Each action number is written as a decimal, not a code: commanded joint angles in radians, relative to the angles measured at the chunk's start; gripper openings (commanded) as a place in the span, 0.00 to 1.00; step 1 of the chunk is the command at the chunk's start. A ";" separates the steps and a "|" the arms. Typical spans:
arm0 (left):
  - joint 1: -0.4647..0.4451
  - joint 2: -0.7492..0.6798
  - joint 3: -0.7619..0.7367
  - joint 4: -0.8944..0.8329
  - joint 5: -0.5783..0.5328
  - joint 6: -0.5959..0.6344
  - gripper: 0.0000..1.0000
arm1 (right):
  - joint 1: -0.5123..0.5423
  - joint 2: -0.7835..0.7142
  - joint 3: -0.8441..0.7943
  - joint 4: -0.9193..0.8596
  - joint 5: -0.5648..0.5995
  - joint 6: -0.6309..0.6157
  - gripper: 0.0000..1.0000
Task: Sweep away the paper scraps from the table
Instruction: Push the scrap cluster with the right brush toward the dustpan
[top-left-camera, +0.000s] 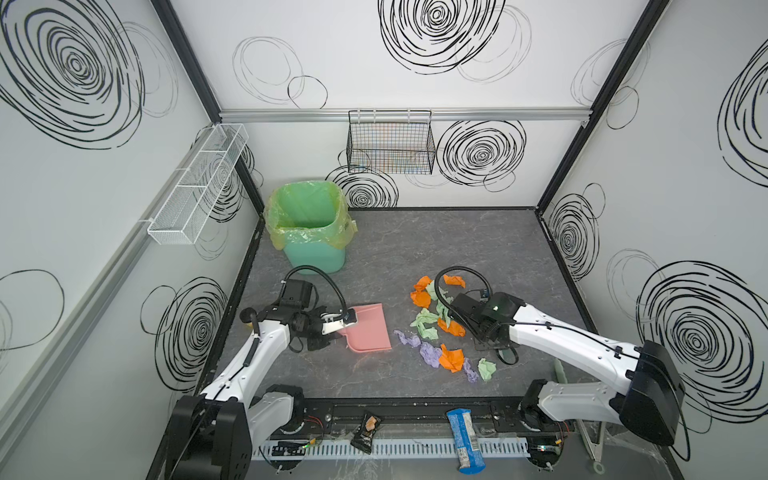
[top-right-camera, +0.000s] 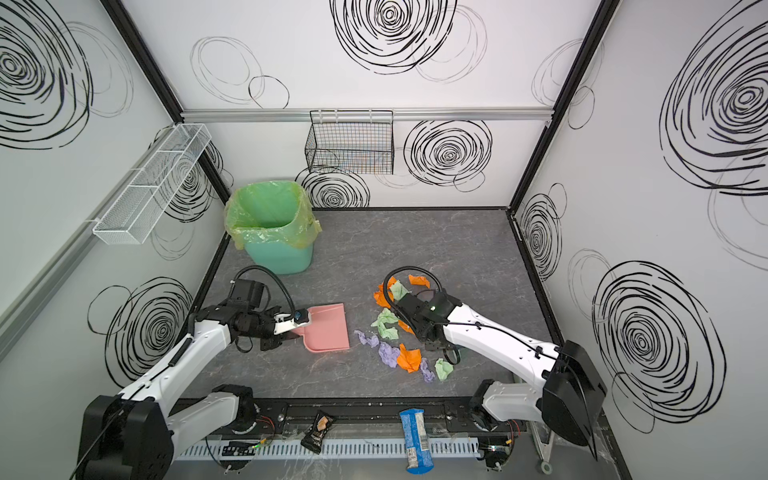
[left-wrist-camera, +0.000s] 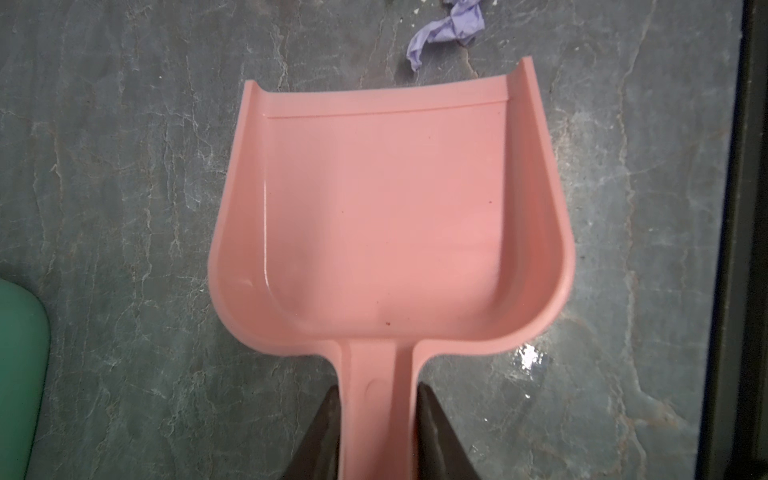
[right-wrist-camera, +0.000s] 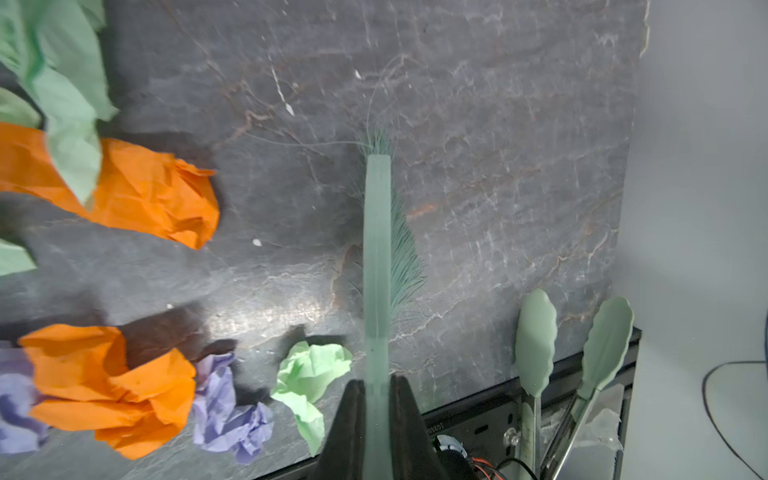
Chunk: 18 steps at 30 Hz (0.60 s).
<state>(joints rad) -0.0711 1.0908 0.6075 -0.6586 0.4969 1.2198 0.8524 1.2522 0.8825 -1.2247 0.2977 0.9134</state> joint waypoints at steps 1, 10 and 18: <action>-0.004 0.018 -0.005 0.027 0.019 0.020 0.00 | 0.025 -0.013 -0.039 -0.037 -0.095 0.088 0.00; 0.007 0.017 -0.012 0.024 0.041 0.033 0.00 | 0.164 0.007 -0.066 -0.038 -0.239 0.199 0.00; 0.029 0.038 -0.021 0.034 0.059 0.061 0.00 | 0.202 -0.007 -0.044 -0.025 -0.328 0.295 0.00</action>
<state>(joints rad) -0.0574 1.1145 0.5907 -0.6418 0.5171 1.2457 1.0451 1.2472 0.8410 -1.2865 0.1768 1.1252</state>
